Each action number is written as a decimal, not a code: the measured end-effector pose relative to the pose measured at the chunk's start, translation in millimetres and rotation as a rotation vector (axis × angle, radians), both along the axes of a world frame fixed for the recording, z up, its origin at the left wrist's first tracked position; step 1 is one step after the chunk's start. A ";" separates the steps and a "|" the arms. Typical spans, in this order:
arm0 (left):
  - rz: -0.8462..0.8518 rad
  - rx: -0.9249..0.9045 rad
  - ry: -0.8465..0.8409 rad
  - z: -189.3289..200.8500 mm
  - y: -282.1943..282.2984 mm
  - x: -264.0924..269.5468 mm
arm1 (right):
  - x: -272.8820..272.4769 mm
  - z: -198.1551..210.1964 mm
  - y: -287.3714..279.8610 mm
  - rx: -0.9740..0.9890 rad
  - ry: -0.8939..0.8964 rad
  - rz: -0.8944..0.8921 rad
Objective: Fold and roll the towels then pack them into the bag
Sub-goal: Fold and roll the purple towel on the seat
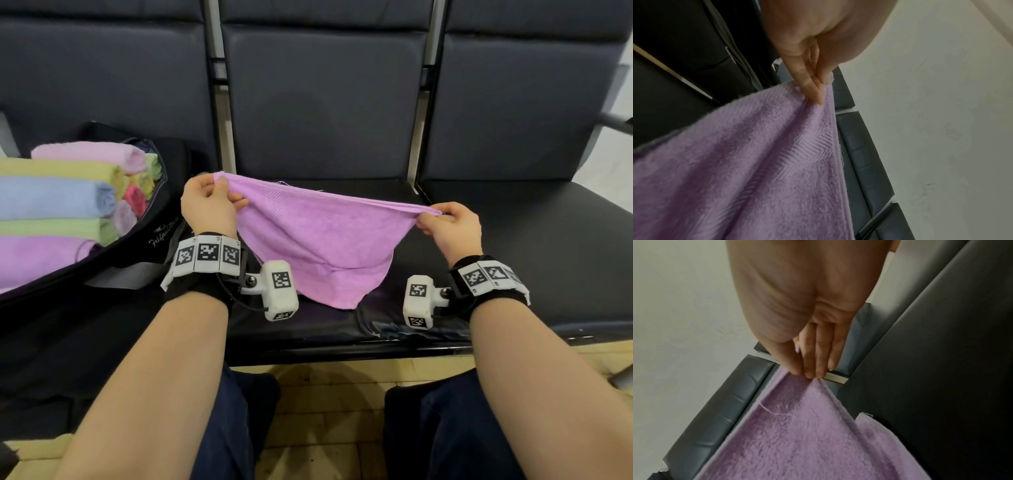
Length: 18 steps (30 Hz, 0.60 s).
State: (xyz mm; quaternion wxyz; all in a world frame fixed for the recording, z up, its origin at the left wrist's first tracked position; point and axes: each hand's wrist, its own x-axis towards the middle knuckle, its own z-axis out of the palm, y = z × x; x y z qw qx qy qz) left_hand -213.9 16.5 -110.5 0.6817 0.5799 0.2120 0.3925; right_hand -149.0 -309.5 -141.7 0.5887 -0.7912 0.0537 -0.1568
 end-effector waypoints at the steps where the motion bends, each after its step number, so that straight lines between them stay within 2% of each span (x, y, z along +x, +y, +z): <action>1: 0.000 -0.005 0.000 0.0 0.0 -0.3 | 0.4 -1.6 -1.6 -0.022 -0.012 0.008; 9: 0.004 -0.024 0.025 -0.2 0.8 1.4 | 2.9 -5.0 -2.1 0.047 -0.124 0.090; 15: 0.022 -0.077 0.053 -0.4 7.5 2.1 | 3.3 -5.0 -3.1 0.059 -0.082 0.213; 18: 0.016 -0.068 0.061 0.4 7.3 2.4 | 6.4 -7.0 -5.0 0.012 -0.057 0.195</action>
